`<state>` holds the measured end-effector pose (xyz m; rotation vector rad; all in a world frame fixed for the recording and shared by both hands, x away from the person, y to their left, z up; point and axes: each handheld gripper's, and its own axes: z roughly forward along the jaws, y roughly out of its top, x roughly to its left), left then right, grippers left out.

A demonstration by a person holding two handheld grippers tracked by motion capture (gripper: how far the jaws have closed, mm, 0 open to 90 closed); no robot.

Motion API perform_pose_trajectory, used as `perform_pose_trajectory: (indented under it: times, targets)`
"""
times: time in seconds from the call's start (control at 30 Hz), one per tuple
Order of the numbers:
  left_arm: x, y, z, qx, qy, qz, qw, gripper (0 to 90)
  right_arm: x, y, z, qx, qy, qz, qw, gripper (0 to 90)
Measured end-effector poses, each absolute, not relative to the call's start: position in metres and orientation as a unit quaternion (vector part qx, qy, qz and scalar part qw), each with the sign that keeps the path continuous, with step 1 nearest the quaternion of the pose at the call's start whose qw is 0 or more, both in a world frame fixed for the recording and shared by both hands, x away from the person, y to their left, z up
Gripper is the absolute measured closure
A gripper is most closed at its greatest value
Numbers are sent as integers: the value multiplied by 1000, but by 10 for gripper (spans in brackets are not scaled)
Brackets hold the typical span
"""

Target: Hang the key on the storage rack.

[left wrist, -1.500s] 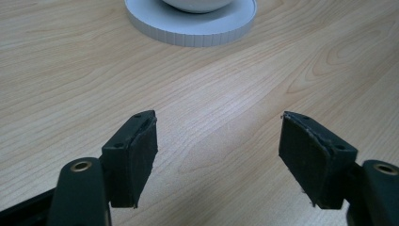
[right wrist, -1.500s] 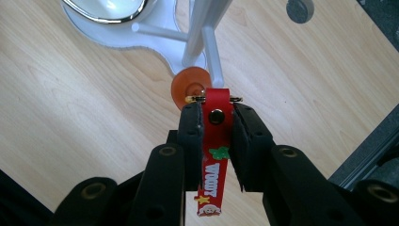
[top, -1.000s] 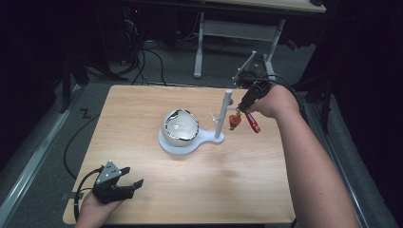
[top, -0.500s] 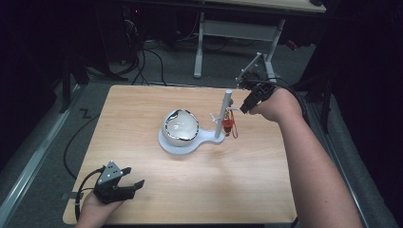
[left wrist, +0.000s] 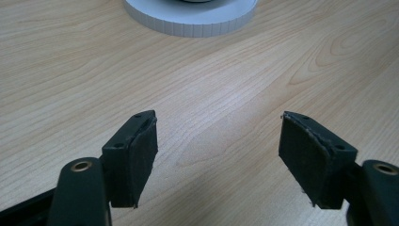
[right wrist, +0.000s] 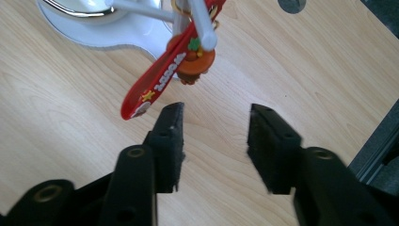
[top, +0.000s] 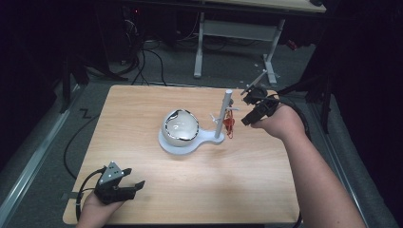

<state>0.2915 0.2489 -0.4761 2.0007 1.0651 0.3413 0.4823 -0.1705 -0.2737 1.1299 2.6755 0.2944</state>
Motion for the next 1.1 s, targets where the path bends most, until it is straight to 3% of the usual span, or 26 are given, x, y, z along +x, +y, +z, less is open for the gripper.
perform_pose_trajectory:
  times: [0.13, 0.7, 1.0, 1.03, 1.07, 1.1]
  targets:
    - [292, 248, -477, 796, 423, 135, 411, 291, 471, -176, -294, 388, 906, 112, 126, 465]
    - [291, 245, -481, 804, 418, 128, 403, 289, 393, -206, -406, 414, 875, 192, 163, 410]
    - [290, 241, -485, 804, 414, 128, 407, 284, 340, -224, -450, 442, 836, 241, 217, 329]
    - [290, 241, -486, 802, 415, 125, 410, 284, 334, -226, -455, 440, 830, 248, 236, 331]
    - [290, 241, -486, 802, 415, 122, 411, 281, 323, -232, -464, 435, 820, 273, 251, 414]
    - [291, 241, -486, 801, 416, 122, 412, 281, 323, -232, -464, 435, 820, 273, 251, 414]
